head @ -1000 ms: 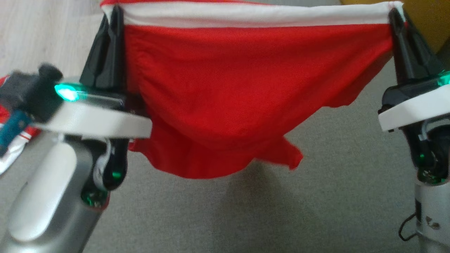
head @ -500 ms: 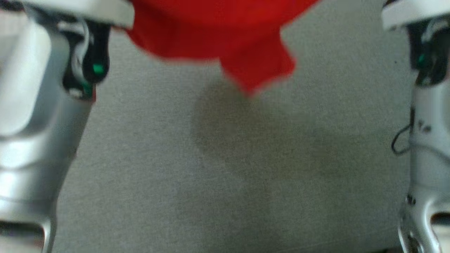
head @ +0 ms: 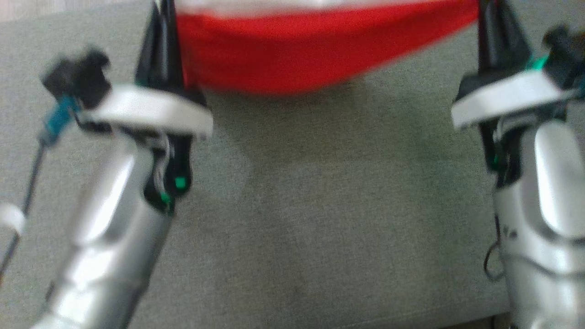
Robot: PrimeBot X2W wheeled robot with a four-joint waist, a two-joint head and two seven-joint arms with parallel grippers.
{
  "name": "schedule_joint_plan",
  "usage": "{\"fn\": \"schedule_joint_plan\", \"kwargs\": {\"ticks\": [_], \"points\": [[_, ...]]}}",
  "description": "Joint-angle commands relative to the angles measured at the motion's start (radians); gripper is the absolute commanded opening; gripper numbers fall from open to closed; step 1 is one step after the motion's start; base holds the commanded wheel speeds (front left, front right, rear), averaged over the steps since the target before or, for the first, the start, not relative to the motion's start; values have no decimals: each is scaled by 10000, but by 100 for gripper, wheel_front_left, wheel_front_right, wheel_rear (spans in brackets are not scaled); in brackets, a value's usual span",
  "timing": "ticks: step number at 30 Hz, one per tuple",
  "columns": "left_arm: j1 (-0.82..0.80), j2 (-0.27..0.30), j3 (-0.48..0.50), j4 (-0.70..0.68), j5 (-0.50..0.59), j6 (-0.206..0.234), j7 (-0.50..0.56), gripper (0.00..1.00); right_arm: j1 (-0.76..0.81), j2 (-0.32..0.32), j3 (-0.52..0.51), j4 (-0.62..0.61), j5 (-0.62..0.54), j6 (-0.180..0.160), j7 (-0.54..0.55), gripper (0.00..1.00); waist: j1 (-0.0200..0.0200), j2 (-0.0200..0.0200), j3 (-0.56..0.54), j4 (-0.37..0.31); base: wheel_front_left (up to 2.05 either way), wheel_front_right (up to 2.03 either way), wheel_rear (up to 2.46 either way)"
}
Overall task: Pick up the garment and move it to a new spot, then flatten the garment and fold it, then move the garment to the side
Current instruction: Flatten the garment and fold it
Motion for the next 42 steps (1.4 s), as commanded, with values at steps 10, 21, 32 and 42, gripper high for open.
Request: {"fn": "schedule_joint_plan", "kwargs": {"ticks": [10, 21, 32, 42], "points": [[2947, 382, -342, -1240, 391, 107, -1092, 0, 3038, 200, -241, -1581, 572, -7, -530, 0, -1, 0, -697, 230, 0, 0, 0], [5505, 598, -801, -3550, 531, 946, -1078, 0, 6281, 201, -755, -4548, 542, -7, 453, 0, -1, 0, -2010, 408, 0, 0, 0], [6981, 585, -1135, -4877, 271, 1881, -487, 0, 7202, 202, -984, -6010, 351, -7, 1899, 0, -1, 0, -1536, 818, 0, 0, 0], [5333, -425, -839, -2361, -385, 1615, -306, 0, 3512, -80, -451, -2090, -531, -7, 2340, 0, -1, 0, -227, 1599, 0, 0, 0]]}}
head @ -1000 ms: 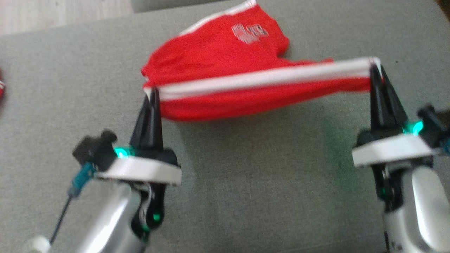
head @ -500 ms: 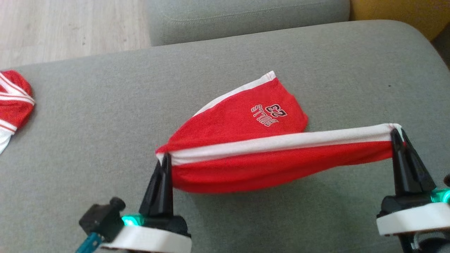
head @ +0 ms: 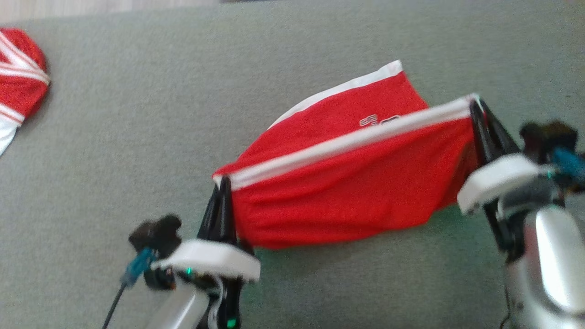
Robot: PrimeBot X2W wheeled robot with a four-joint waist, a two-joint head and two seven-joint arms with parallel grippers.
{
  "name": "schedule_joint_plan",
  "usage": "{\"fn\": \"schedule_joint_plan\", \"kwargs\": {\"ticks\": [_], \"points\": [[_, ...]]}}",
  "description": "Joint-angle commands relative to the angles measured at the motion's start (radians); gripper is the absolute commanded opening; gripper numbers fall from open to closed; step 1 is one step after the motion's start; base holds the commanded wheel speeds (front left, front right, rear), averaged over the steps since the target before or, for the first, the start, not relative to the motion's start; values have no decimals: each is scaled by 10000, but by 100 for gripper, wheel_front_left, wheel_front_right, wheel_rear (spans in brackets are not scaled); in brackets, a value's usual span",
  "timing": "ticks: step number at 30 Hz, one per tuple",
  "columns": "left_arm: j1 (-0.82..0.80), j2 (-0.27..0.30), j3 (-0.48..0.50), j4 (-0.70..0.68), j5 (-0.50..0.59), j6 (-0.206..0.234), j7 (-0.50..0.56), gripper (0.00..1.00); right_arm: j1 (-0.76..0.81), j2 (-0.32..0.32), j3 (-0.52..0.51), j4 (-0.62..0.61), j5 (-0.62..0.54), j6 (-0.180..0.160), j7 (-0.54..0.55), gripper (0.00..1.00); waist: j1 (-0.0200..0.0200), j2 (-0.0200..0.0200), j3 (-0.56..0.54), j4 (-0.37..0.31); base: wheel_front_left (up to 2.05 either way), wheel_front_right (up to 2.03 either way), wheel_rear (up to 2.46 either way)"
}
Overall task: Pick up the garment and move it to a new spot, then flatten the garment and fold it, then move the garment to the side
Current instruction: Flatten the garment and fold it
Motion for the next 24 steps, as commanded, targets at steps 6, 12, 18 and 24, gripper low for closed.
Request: {"fn": "schedule_joint_plan", "kwargs": {"ticks": [6, 12, 18, 24], "points": [[-1821, -501, 410, 1310, -100, -134, 284, 0, -2488, -622, 698, 2056, -121, -7, 308, 0, -3, 0, 898, 736, 0, 0, 0], [-2853, -825, 269, 2305, -75, -86, 387, 0, -4232, -641, 1014, 4065, 1, -7, 298, 0, -3, 0, 1195, 1031, 0, 0, 0], [-3237, -1017, 55, 2771, -214, -104, 320, 31, -5210, -648, 1047, 5734, -100, -7, -110, 27, -3, 0, 1252, 1213, 0, 0, 0], [-3215, -965, -138, 2690, -135, -207, 238, 100, -5547, -619, 977, 6635, -158, -7, -714, 100, -3, 0, 1172, 1237, 0, 0, 0]]}}
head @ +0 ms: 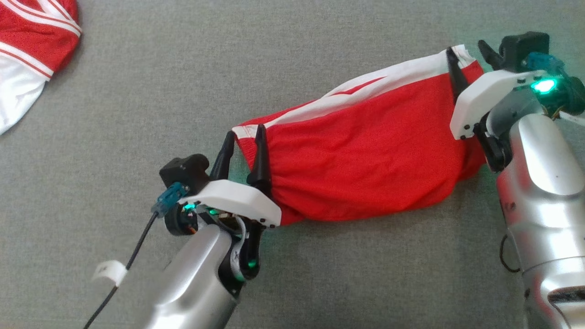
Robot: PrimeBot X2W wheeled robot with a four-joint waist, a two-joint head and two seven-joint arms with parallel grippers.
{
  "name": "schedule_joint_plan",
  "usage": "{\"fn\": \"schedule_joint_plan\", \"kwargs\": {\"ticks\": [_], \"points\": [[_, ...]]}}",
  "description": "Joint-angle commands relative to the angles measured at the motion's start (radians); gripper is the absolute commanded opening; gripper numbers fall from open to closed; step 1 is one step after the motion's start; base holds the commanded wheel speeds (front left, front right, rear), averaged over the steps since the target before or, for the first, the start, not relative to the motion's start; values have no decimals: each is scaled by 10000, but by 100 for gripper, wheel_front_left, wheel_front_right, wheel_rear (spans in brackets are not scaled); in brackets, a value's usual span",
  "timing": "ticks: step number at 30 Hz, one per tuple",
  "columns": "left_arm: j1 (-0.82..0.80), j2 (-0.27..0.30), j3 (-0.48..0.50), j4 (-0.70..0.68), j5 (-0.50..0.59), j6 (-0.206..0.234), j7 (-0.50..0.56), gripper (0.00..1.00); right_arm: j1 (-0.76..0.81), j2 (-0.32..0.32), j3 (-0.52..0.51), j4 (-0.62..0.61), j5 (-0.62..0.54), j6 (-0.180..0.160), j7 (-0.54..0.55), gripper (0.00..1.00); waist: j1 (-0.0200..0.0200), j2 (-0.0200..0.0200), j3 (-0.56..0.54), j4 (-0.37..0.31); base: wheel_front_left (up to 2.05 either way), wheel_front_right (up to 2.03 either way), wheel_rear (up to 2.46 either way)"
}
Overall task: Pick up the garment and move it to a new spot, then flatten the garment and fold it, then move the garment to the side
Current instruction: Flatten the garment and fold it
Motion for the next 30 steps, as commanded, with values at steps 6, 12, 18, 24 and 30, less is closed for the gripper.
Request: {"fn": "schedule_joint_plan", "kwargs": {"ticks": [6, 12, 18, 24, 30], "points": [[394, 873, 99, -1123, 268, -90, -46, 100, -374, 0, 320, 329, 266, -7, -570, 100, -1, 0, -377, -74, 0, 0, 0], [1351, 1910, 66, -2389, 497, 272, 239, 100, -143, -303, 644, 515, 1029, -7, -477, 100, -1, 0, -822, -71, 0, 0, 0], [2307, 2718, 661, -3555, 485, 950, 103, 100, 592, -1340, 1377, 469, 2242, -7, 1011, 100, -1, 0, -1198, 179, 0, 0, 0], [2981, 3165, 1369, -3981, 322, 1371, -250, 100, 1663, -1904, 1977, -293, 3775, -7, 2471, 100, -1, 0, -1236, 428, 0, 0, 0], [3287, 3310, 1608, -4147, 235, 1492, -395, 100, 2169, -1898, 2270, -898, 4294, -7, 2975, 21, -1, 0, -1260, 471, 0, 0, 0]]}}
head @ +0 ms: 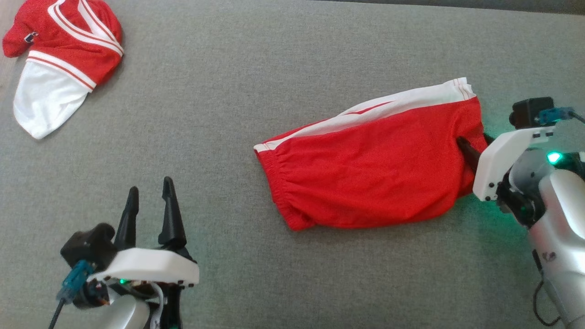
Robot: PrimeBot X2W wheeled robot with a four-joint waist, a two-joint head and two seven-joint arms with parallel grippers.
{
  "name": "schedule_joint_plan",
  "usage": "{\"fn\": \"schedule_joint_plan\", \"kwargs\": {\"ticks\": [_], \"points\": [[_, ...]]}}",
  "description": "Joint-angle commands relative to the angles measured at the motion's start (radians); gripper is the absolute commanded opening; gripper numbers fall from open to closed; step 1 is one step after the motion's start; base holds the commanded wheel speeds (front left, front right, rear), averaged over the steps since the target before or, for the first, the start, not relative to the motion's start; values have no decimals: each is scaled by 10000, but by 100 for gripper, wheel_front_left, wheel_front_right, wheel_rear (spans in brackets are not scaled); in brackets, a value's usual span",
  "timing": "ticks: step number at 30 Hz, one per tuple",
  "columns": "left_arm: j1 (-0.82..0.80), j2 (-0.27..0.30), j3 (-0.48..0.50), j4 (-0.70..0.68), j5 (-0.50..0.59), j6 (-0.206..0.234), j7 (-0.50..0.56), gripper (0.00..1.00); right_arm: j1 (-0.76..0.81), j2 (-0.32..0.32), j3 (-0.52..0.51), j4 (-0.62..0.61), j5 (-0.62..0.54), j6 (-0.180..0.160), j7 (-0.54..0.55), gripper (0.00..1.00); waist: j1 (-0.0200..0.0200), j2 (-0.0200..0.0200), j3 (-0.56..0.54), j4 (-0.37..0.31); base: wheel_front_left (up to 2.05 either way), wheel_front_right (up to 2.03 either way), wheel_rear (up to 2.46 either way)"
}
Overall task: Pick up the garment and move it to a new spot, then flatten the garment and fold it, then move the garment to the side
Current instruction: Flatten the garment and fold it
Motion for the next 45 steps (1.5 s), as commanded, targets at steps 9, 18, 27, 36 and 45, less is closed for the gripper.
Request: {"fn": "schedule_joint_plan", "kwargs": {"ticks": [9, 18, 27, 36, 45], "points": [[-8, 152, 324, -306, -26, -140, -333, 100, 671, 209, -483, -855, -201, -7, -504, 0, 1, -1, -538, -548, 0, 0, 0], [309, 68, 104, -189, -149, -413, -423, 100, 2475, 333, -1668, -2473, -516, -7, -618, 0, 1, -1, -1072, -1471, 0, 0, 0], [320, 25, -111, -145, -108, -434, -346, 100, 3883, 1381, -2712, -4457, -1321, -7, -201, 0, 1, -1, -1116, -1819, 0, 0, 0], [253, -37, -192, -90, -101, -437, -349, 100, 2714, 2314, -1448, -4907, -1781, -7, -262, 0, 1, -1, -1299, -1195, 0, 0, 0], [319, -145, -222, -32, -170, -466, -451, 100, 1669, 2708, 1061, -4390, -1253, -7, -202, 0, 1, -1, -1300, -526, 0, 0, 0]]}}
